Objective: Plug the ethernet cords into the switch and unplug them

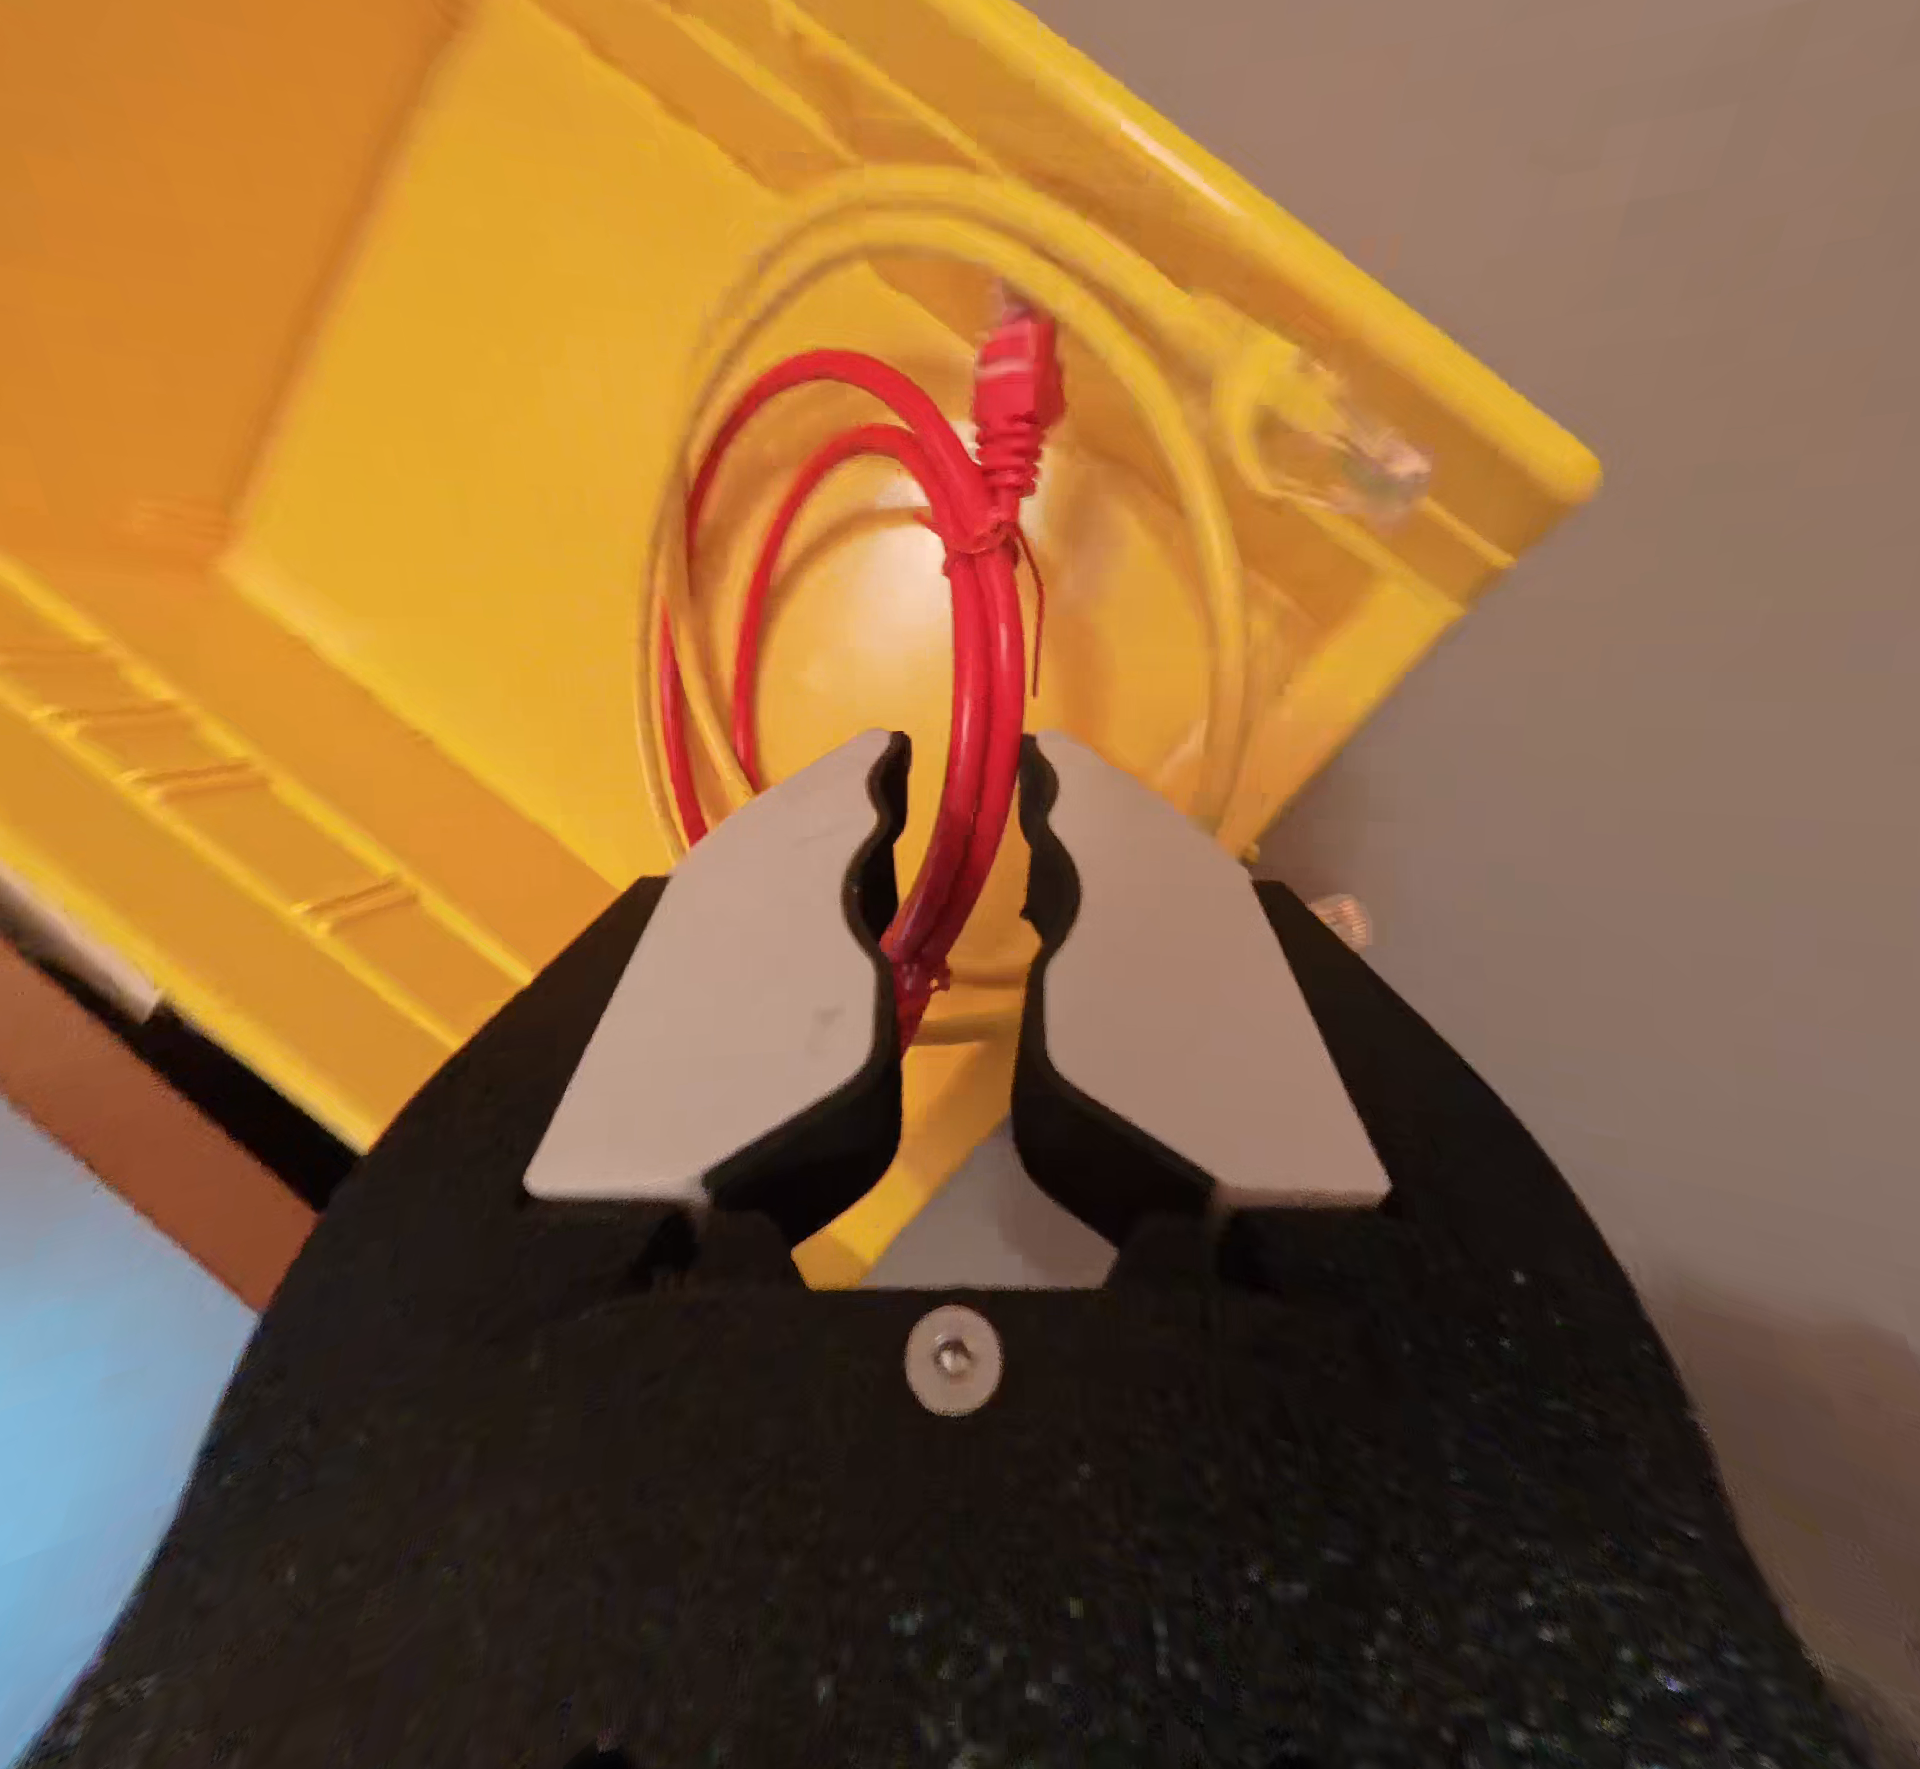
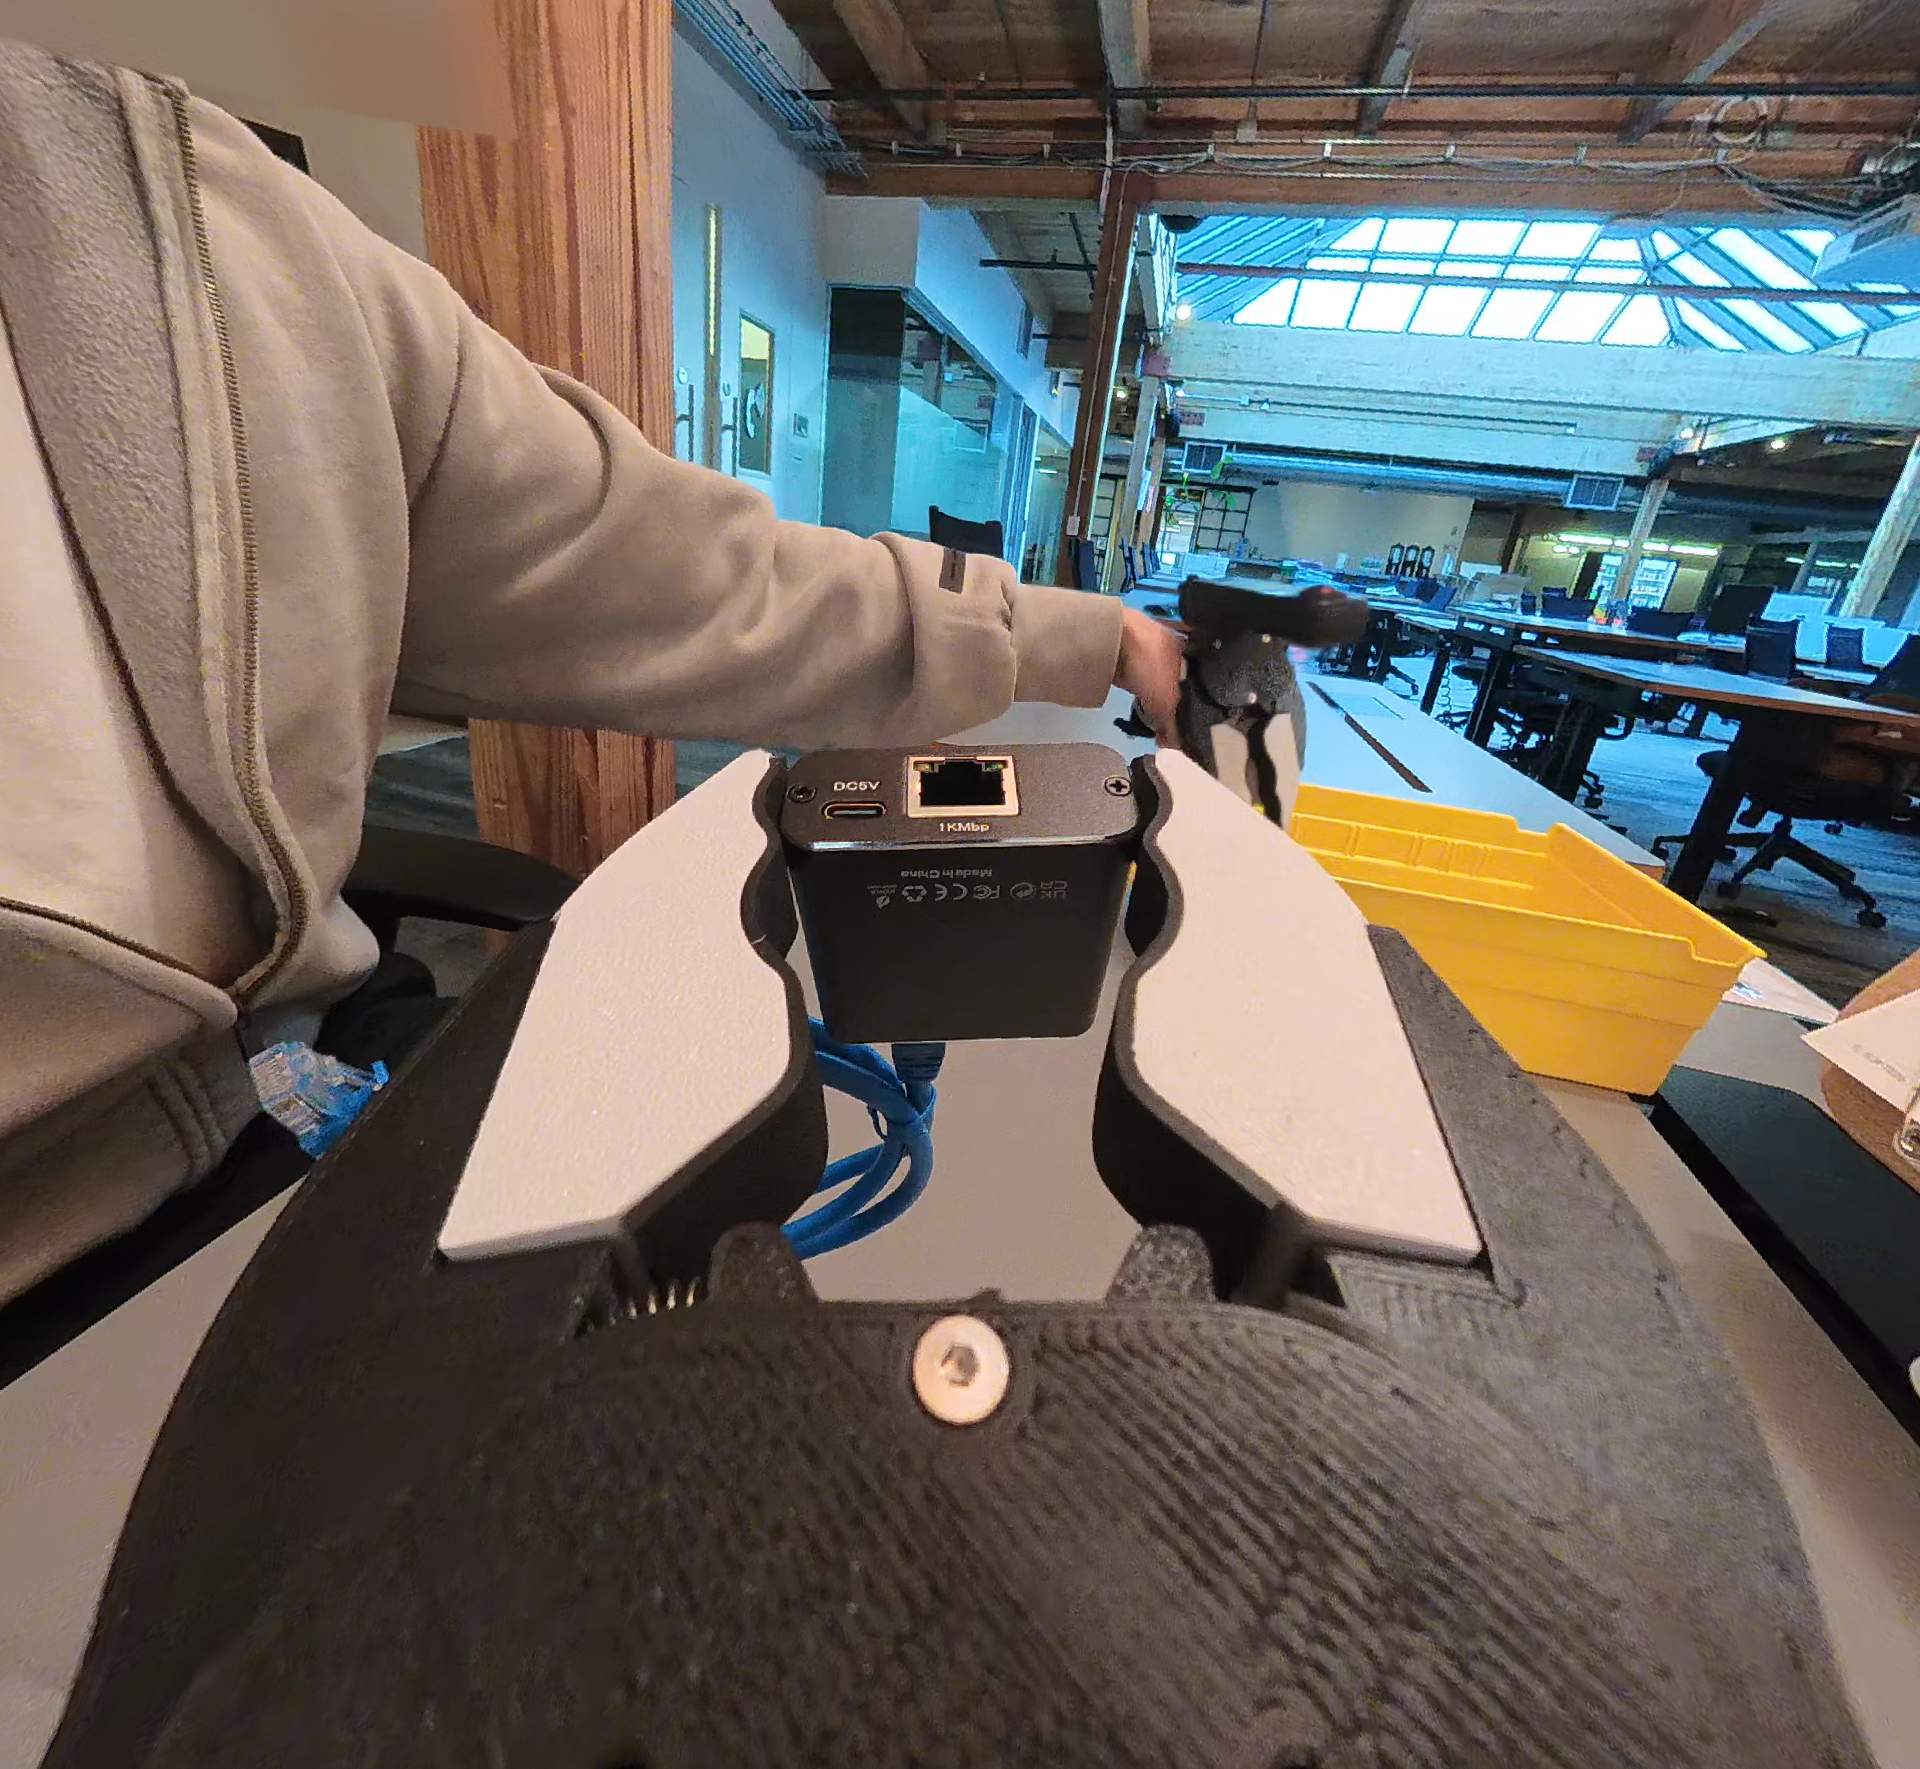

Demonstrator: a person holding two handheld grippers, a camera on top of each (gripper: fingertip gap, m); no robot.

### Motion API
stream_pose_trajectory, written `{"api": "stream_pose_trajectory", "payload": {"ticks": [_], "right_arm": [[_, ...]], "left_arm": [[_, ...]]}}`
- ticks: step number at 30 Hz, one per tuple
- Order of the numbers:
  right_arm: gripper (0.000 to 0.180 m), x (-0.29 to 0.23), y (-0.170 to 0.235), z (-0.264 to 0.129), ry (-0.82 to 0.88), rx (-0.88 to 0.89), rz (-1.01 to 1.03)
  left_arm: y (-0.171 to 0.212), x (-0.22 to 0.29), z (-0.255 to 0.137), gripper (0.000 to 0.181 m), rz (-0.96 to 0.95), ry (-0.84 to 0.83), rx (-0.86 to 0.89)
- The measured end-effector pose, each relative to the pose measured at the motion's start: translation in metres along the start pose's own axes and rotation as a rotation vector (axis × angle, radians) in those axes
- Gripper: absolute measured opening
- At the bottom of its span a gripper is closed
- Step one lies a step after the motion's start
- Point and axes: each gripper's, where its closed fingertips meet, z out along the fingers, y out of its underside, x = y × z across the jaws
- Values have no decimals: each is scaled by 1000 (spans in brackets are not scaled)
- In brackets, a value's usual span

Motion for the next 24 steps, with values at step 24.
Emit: {"api": "stream_pose_trajectory", "payload": {"ticks": [24], "right_arm": [[63,10,12,-14,41,-21,33]], "left_arm": [[34,-103,63,11,-157,-277,-384]]}}
